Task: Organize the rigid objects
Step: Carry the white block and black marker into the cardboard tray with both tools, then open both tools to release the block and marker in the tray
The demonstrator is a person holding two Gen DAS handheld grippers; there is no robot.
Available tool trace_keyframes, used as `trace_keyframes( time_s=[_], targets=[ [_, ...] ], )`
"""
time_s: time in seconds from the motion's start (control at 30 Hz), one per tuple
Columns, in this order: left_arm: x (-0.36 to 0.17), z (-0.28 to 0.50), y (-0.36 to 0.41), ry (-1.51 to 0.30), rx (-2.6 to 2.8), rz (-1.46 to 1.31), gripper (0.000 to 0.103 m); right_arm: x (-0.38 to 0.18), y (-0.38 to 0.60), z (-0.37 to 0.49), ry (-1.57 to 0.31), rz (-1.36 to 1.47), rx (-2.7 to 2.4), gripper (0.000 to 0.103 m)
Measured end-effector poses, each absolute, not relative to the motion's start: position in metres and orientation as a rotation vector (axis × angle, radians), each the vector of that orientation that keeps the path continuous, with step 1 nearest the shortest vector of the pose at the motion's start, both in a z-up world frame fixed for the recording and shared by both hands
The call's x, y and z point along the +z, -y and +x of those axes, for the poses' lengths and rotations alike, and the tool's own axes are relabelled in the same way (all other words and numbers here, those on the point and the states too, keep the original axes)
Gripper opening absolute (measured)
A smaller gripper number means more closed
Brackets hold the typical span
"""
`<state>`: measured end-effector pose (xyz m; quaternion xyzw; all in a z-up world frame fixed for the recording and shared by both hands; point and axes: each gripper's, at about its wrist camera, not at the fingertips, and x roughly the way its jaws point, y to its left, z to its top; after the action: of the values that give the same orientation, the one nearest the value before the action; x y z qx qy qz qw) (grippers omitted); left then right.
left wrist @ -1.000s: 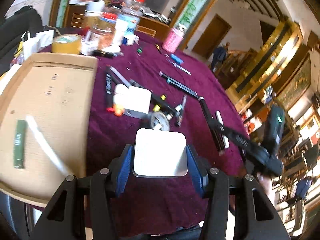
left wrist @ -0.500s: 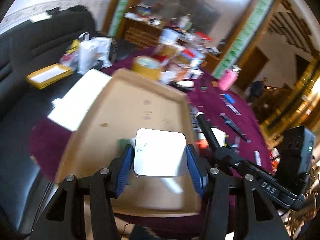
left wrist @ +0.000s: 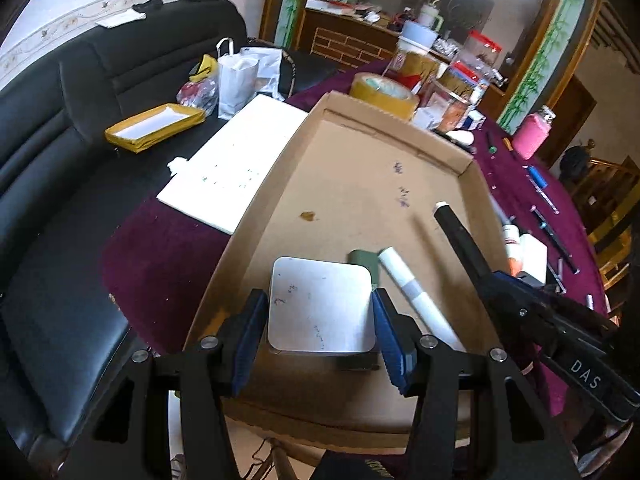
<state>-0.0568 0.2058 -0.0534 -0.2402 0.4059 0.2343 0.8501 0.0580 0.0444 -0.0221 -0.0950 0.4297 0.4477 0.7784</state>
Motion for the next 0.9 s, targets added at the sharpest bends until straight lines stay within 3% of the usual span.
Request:
trace_keyframes(
  time_s=[0.53, 0.7, 0.9],
  targets=[
    [-0.06, -0.051, -0.206, -0.888, 0.471, -0.473, 0.054, -0.041, -0.071, 0.059, -0.977, -0.352, 0.938, 0.018],
    [-0.059, -0.051, -0.202, -0.885, 0.447, -0.467, 0.067, -0.041, -0.071, 0.058, -0.974, -0.347, 0.935, 0.019],
    [-0.052, -0.061, -0.202, -0.809, 0.433, -0.543, 0.072, -0.029, -0.054, 0.056, -0.938, -0.28, 0.983, 0.039]
  ],
)
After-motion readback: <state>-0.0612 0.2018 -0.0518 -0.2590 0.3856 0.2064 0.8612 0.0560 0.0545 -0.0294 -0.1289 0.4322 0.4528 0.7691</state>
